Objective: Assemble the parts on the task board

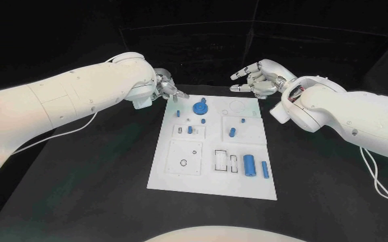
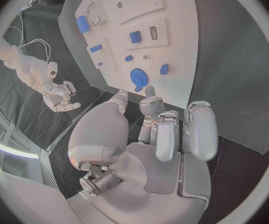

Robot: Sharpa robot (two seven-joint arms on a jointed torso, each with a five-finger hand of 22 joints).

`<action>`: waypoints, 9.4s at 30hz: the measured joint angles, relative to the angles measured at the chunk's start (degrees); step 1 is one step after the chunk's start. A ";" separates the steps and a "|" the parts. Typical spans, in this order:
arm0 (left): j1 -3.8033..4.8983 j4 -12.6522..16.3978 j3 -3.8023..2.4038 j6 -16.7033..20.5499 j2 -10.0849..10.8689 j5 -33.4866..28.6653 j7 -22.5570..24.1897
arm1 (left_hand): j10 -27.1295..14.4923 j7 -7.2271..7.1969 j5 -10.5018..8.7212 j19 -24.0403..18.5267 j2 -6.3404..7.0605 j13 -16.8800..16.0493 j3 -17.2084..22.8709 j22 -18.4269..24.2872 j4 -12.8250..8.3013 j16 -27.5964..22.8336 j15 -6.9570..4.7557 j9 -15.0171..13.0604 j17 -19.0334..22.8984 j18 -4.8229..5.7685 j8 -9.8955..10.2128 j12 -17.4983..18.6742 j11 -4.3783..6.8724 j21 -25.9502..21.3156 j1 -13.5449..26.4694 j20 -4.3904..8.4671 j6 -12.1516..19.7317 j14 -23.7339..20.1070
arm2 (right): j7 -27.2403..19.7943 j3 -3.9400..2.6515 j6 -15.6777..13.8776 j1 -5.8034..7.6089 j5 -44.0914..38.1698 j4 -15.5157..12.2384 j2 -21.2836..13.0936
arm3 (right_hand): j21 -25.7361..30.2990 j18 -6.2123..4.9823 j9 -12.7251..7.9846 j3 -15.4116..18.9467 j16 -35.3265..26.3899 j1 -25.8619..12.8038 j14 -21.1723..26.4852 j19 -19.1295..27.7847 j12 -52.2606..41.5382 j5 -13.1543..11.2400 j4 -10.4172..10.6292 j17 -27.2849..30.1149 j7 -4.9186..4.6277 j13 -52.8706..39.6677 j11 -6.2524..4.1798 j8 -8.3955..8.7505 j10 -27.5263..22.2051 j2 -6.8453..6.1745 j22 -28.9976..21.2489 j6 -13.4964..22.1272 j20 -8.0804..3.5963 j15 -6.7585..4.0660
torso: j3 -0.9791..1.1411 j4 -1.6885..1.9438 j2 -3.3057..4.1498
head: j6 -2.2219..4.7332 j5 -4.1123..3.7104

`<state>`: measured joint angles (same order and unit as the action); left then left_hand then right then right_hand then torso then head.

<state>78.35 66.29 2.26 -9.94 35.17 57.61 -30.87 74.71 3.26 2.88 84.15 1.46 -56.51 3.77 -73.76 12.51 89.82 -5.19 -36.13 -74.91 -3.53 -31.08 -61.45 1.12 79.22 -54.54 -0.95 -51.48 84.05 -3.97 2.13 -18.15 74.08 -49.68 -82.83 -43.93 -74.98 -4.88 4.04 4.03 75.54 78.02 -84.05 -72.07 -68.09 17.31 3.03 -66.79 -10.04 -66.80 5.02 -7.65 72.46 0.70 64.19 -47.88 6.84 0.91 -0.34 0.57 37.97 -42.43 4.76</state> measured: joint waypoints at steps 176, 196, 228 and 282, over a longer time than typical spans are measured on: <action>-5.78 13.03 5.08 6.18 6.45 3.78 1.97 | 0.32 -1.02 -0.51 -0.18 -9.09 0.68 3.46 0.04 -9.13 0.00 -0.02 -1.42 0.00 0.00 -3.10 -0.11 0.69 -1.07 -18.19 -0.18 -1.05 0.00 | -0.62 0.04 1.50 -0.16 0.00 2.37 1.83 | 0.24 0.00 0.00 0.00 0.00 0.24 0.00 0.00 0.00 0.20 0.00 -0.01 0.00 0.09 0.00 -0.12 0.00 0.23 -0.18 0.00 0.00 0.00 | -0.04 -0.02 0.07 | -2.24 0.89; -5.64 10.40 5.01 4.11 4.15 3.89 1.37 | 0.87 -1.41 -0.51 -0.15 -7.32 0.61 5.91 -0.21 -11.58 0.00 -0.02 -2.79 0.00 -0.01 -5.16 -0.11 1.02 -1.07 -14.13 0.19 -1.70 0.00 | -0.64 0.04 1.61 -0.17 0.00 2.56 1.97 | 0.48 -0.01 0.00 0.12 -0.21 0.24 0.00 0.21 0.00 0.43 0.13 -0.01 0.00 0.16 0.00 -0.12 0.00 0.23 -0.32 0.00 -0.20 0.00 | 0.03 -0.08 0.09 | -2.73 0.81; -5.92 10.17 5.20 5.01 4.42 3.53 0.84 | 1.15 -2.24 -0.45 -0.18 -3.91 1.08 -2.81 -1.14 -4.14 0.00 -0.43 -3.81 0.00 0.00 -7.11 -0.11 1.35 -0.83 -2.86 0.21 -2.48 -0.01 | -0.70 0.04 1.64 -0.19 0.00 2.78 2.14 | 0.48 -0.01 0.00 0.12 -0.21 0.24 0.00 0.20 0.22 0.43 0.13 0.17 0.00 0.37 -0.22 -0.12 -0.22 0.23 -0.54 0.00 -0.20 0.00 | -0.03 -0.01 0.07 | -2.80 0.59; -5.61 0.84 5.91 17.58 -4.03 15.89 35.62 | -24.72 5.53 -0.01 -6.00 -2.89 42.21 -0.65 24.48 -20.20 -10.87 5.82 22.37 3.78 -4.86 14.83 37.94 -6.76 -24.58 -24.97 -5.18 2.18 -0.30 | -0.87 0.05 1.96 -0.33 0.00 3.06 2.62 | 0.68 0.00 0.00 0.30 -0.21 -0.38 0.00 0.41 0.21 0.42 0.31 0.15 0.00 0.35 -0.21 -0.33 -0.21 0.85 -0.59 0.00 0.02 0.00 | 0.05 -0.29 0.19 | -1.33 -1.19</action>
<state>72.74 67.12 8.18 7.64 31.14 73.49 4.75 49.99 8.79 2.87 78.16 -1.43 -14.31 3.12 -49.28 -7.69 78.96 0.63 -13.77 -71.13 -8.39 -16.25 -23.51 -5.64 54.64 -79.51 -6.14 -49.30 83.75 -4.84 2.18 -16.18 73.75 -49.68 -79.77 -41.31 -74.30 -4.89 4.04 4.34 75.33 77.64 -84.05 -71.66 -67.88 17.73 3.34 -66.65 -10.04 -66.44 4.81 -7.97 72.25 1.55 63.60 -47.88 6.85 0.91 -0.28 0.28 38.17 -43.76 3.57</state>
